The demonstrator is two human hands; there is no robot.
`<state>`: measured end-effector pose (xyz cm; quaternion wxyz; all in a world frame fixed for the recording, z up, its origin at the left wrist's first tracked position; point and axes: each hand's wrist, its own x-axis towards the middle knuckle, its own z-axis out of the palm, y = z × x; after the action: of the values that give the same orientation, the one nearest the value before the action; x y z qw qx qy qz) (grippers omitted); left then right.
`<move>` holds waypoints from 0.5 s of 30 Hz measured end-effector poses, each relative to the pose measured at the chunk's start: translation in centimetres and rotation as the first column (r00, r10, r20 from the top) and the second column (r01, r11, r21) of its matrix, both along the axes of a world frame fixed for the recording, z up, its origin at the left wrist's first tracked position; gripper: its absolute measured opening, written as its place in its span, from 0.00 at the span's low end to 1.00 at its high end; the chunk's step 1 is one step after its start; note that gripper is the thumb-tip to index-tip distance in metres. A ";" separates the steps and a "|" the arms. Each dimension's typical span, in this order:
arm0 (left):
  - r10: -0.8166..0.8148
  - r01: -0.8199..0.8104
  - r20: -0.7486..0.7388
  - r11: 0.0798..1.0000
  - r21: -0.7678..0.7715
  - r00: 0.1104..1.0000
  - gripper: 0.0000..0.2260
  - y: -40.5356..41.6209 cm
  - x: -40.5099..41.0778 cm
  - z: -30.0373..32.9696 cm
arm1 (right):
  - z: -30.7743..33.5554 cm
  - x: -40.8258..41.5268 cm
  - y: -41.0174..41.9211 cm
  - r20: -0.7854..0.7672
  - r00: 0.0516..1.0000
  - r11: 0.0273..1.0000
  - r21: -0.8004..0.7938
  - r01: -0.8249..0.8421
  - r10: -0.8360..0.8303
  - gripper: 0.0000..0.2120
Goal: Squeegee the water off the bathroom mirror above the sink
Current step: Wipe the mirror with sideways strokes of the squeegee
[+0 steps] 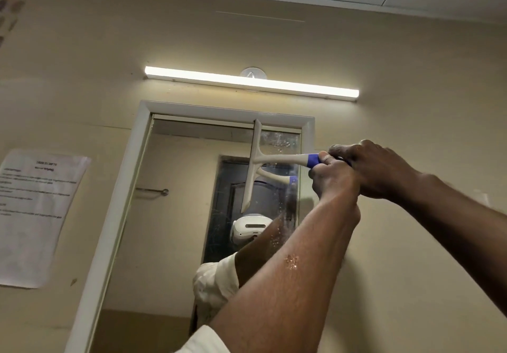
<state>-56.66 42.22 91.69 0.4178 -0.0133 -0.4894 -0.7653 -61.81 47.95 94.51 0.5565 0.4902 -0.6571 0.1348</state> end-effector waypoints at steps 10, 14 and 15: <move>-0.135 0.135 0.004 0.991 -0.015 0.991 0.17 5.2 -3.4 0.1 | -0.2 -2.2 6.1 0.006 0.993 0.993 -0.018 0.119 -0.119 0.15; -0.182 0.182 -0.003 0.983 0.013 0.983 0.15 6.9 -4.3 0.2 | -0.1 -3.0 7.7 0.011 0.987 0.987 -0.027 0.160 -0.160 0.16; -0.183 0.183 -0.010 0.983 0.018 0.983 0.14 7.0 -4.4 0.3 | 0.0 -3.1 7.9 0.004 0.985 0.985 -0.024 0.173 -0.173 0.16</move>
<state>-61.06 49.20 92.01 0.3478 -0.0572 -0.4771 -0.8051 -64.89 55.81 94.49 0.5715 0.4243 -0.6961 0.0943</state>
